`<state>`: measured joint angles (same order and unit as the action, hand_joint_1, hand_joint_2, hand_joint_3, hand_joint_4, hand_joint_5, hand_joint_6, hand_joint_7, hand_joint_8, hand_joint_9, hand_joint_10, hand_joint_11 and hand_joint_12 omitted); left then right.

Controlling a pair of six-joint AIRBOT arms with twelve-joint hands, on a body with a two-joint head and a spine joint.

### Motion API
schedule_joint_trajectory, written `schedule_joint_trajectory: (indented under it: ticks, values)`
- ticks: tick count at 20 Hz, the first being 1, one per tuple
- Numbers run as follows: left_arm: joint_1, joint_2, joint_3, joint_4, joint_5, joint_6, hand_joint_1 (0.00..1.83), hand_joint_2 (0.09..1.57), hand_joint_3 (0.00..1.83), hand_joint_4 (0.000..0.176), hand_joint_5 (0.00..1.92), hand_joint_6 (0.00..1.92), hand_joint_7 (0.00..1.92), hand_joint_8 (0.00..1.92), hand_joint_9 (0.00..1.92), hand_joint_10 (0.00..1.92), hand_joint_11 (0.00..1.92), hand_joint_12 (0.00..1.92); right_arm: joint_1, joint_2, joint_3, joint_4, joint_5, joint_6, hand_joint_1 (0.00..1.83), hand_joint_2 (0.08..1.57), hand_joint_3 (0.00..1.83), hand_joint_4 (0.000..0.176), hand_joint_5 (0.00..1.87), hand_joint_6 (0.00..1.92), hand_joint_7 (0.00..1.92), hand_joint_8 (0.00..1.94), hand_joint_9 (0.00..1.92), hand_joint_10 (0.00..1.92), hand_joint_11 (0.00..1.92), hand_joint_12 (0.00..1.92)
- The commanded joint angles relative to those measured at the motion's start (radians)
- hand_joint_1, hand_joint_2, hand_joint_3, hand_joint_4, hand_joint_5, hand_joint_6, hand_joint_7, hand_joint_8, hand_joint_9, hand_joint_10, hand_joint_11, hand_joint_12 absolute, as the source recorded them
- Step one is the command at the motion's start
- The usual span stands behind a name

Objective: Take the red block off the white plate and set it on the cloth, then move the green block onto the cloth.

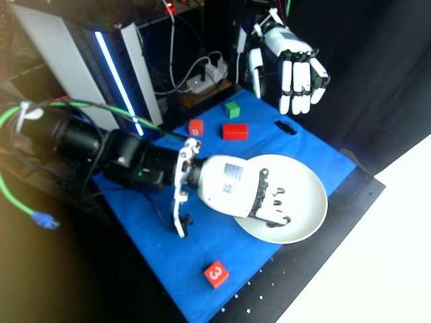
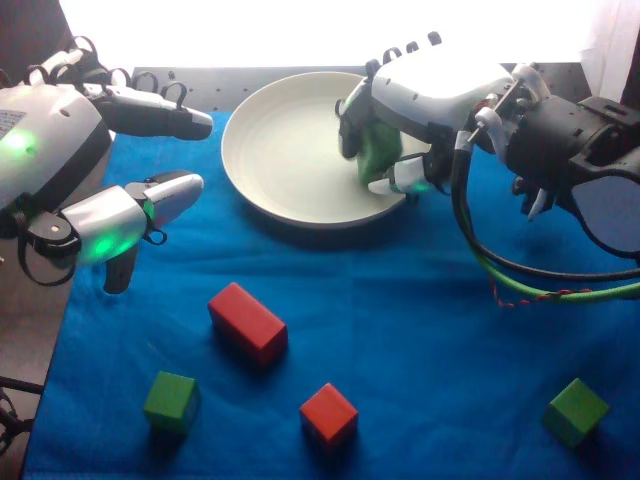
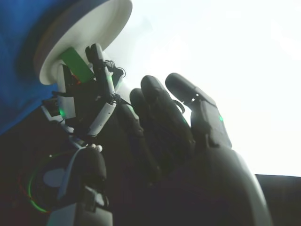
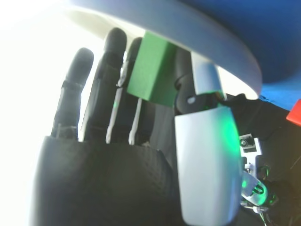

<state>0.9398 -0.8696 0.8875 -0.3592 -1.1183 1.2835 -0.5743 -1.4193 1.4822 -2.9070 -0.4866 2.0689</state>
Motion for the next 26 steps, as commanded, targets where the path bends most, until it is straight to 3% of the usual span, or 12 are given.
schedule_joint_trajectory:
  ticks: [1,4,5,9,10,12,13,15,20,21,22,26]
  values:
    - [-0.012,0.004,-0.001,0.018,-0.121,-0.002,0.52,1.29,0.00,0.041,0.79,0.01,0.74,0.01,0.66,0.02,0.06,1.28,0.014,-0.001,0.004,-0.009,-0.103,0.000,1.34,1.19,0.00,0.000,0.92,1.10,0.79,1.17,0.68,1.49,0.42,1.62]
    - [-0.009,0.002,-0.001,0.011,-0.122,-0.002,0.53,1.29,0.00,0.050,0.78,0.01,0.72,0.00,0.64,0.02,0.04,1.29,0.034,0.002,-0.013,-0.011,-0.108,0.000,1.37,1.15,0.00,0.000,0.92,1.03,0.90,1.06,0.80,1.40,0.54,1.56]
    - [-0.007,0.002,-0.002,0.009,-0.123,-0.002,0.52,1.29,0.00,0.051,0.78,0.01,0.73,0.01,0.65,0.02,0.05,1.30,0.050,0.020,-0.030,-0.025,-0.115,0.000,1.26,1.12,0.00,0.000,0.98,0.95,0.96,1.06,0.79,1.08,0.45,1.57]
    - [-0.003,0.004,-0.006,0.005,-0.128,-0.002,0.54,1.29,0.00,0.021,0.78,0.01,0.72,0.00,0.66,0.03,0.08,1.29,0.056,0.126,-0.129,-0.046,-0.216,0.000,1.37,1.15,0.00,0.000,0.85,1.17,0.93,1.02,0.80,1.38,0.57,1.55]
    - [-0.001,0.006,-0.008,0.004,-0.131,-0.002,0.54,1.29,0.00,0.031,0.77,0.00,0.71,0.00,0.65,0.02,0.08,1.28,0.056,0.159,-0.160,-0.053,-0.250,0.000,1.37,1.16,0.00,0.000,0.83,1.17,0.92,1.06,0.78,1.42,0.55,1.61]
    - [0.002,0.015,-0.017,0.002,-0.143,-0.003,0.61,1.29,0.00,0.003,0.79,0.01,0.71,0.00,0.65,0.02,0.06,1.29,0.056,0.223,-0.228,-0.077,-0.313,0.000,1.37,1.15,0.00,0.000,0.88,1.11,0.95,1.02,0.79,1.38,0.58,1.56]
    - [0.004,0.019,-0.020,0.001,-0.147,-0.003,0.61,1.29,0.00,0.000,0.79,0.01,0.71,0.00,0.66,0.03,0.07,1.29,0.056,0.262,-0.262,-0.092,-0.347,0.000,1.28,1.15,0.00,0.000,0.93,0.86,0.94,1.29,0.85,1.50,0.66,1.78]
    - [0.008,0.026,-0.023,0.000,-0.156,-0.003,0.58,1.29,0.00,0.000,0.79,0.00,0.71,0.00,0.66,0.02,0.08,1.27,0.039,0.319,-0.326,-0.105,-0.420,0.000,1.37,1.16,0.00,0.000,0.87,0.95,0.92,1.19,0.80,1.46,0.70,1.72]
    - [0.025,0.037,-0.032,-0.010,-0.177,-0.003,0.58,1.28,0.00,0.030,0.78,0.00,0.71,0.00,0.65,0.01,0.05,1.22,-0.054,0.386,-0.428,-0.105,-0.574,0.001,1.27,1.13,0.00,0.000,0.96,0.84,0.98,1.26,0.91,1.53,0.81,1.90]
    - [0.027,0.038,-0.034,-0.011,-0.180,-0.003,0.76,1.30,0.00,0.147,0.65,1.20,0.71,0.00,0.64,0.01,0.03,1.26,-0.076,0.401,-0.450,-0.105,-0.601,0.001,1.27,1.13,0.00,0.000,1.00,0.78,0.96,1.30,0.89,1.54,0.80,1.90]
    - [0.030,0.039,-0.035,-0.013,-0.183,-0.003,0.76,1.34,0.00,0.170,0.57,1.53,0.71,0.00,0.64,0.00,0.03,1.27,-0.099,0.416,-0.472,-0.105,-0.631,0.001,1.35,1.14,0.00,0.000,0.91,0.92,0.93,1.24,0.82,1.44,0.79,1.80]
    - [0.040,0.039,-0.039,-0.019,-0.193,-0.002,0.75,1.35,0.00,0.176,0.55,1.60,0.77,0.02,0.68,0.02,0.09,1.24,-0.202,0.454,-0.533,-0.105,-0.728,0.044,1.36,1.17,0.01,0.000,0.87,0.98,0.87,1.32,0.75,1.51,0.72,1.88]
